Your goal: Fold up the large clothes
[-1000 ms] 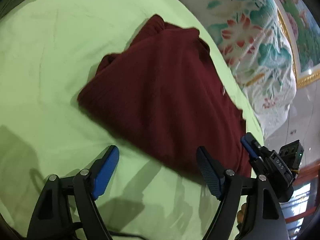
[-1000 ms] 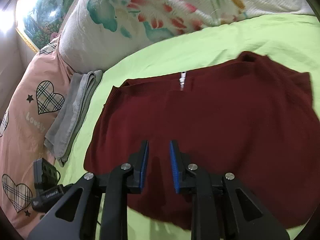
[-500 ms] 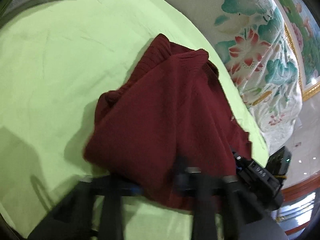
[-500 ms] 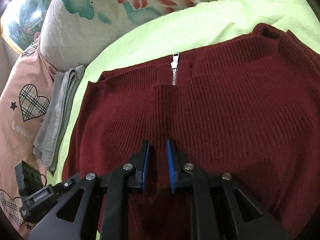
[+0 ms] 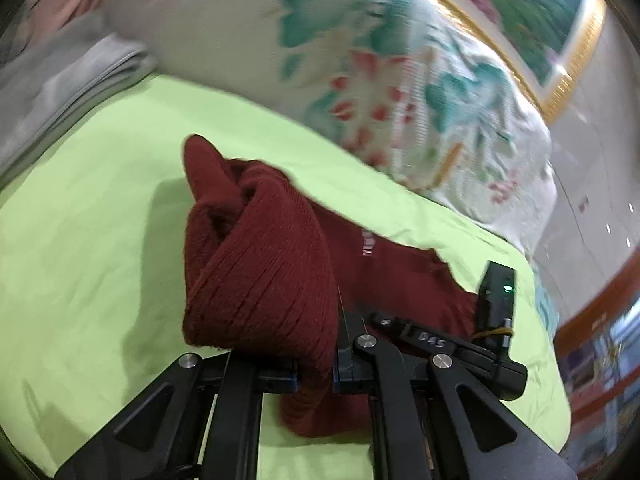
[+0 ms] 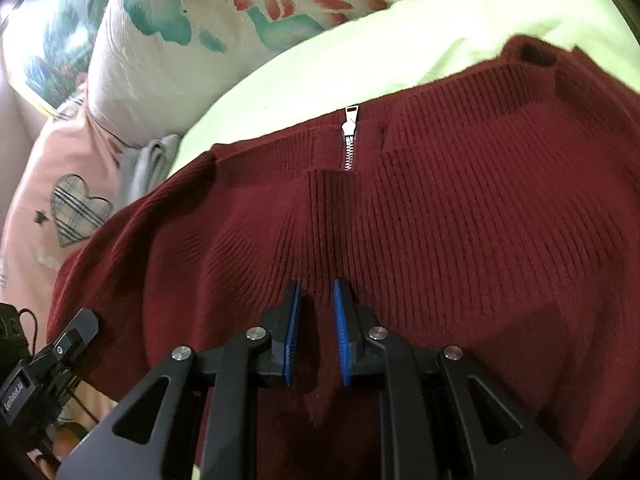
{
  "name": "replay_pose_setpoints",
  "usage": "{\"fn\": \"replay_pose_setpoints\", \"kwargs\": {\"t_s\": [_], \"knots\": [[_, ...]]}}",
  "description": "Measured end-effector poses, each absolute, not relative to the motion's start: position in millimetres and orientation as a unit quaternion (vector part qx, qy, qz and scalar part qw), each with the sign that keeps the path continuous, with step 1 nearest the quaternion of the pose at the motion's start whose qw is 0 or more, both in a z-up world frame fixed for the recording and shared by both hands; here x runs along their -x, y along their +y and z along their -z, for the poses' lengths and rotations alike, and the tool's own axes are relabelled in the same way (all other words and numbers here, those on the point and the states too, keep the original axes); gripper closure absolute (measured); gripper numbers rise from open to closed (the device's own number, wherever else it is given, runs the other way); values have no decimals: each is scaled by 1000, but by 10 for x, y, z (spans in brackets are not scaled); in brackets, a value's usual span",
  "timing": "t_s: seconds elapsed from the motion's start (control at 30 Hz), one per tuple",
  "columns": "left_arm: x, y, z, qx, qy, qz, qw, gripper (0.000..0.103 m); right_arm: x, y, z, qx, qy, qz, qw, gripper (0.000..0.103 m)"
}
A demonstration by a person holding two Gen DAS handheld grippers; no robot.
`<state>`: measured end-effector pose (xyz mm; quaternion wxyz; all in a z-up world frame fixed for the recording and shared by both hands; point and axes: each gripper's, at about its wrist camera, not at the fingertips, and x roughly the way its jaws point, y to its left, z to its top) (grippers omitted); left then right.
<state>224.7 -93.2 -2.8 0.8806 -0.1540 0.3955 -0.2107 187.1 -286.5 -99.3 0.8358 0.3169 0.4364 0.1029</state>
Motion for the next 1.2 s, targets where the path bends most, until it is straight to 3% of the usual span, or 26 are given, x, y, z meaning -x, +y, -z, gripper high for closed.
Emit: {"fn": "replay_pose_setpoints", "kwargs": {"t_s": [0.2, 0.3, 0.37, 0.4, 0.57, 0.8, 0.83, 0.87, 0.93, 1.2], "knots": [[-2164, -1677, -116, 83, 375, 279, 880, 95, -1442, -3597, 837, -433, 381, -103, 811, 77], [-2123, -2175, -11, 37, 382, 320, 866, 95, -1300, -3898, 816, -485, 347, -123, 793, 58], [-2095, -2371, 125, 9, 393, 334, 857, 95, -1283, -4006, 806, -499, 339, -130, 787, 33], [-2080, -2445, 214, -1, 400, 337, 852, 96, -1311, -4013, 808, -498, 342, -138, 785, 28], [-2046, -2397, 366, -7, 407, 346, 846, 96, -1500, -3902, 820, -482, 363, -162, 781, 24], [-1954, -2267, 274, -5, 384, 359, 851, 96, -1898, -3660, 716, -426, 406, -169, 791, 27], [-1997, -2277, 267, -4, 385, 358, 851, 96, -1974, -3627, 727, -420, 417, -165, 789, 37], [-1997, -2282, 264, -4, 386, 356, 851, 96, -2034, -3592, 746, -415, 429, -160, 786, 59], [-1997, -2313, 275, -7, 390, 352, 851, 96, -2113, -3557, 783, -408, 443, -158, 783, 82], [-1801, -2676, -12, -15, 368, 388, 845, 95, -1700, -3792, 140, -336, 358, -166, 855, 86]]}}
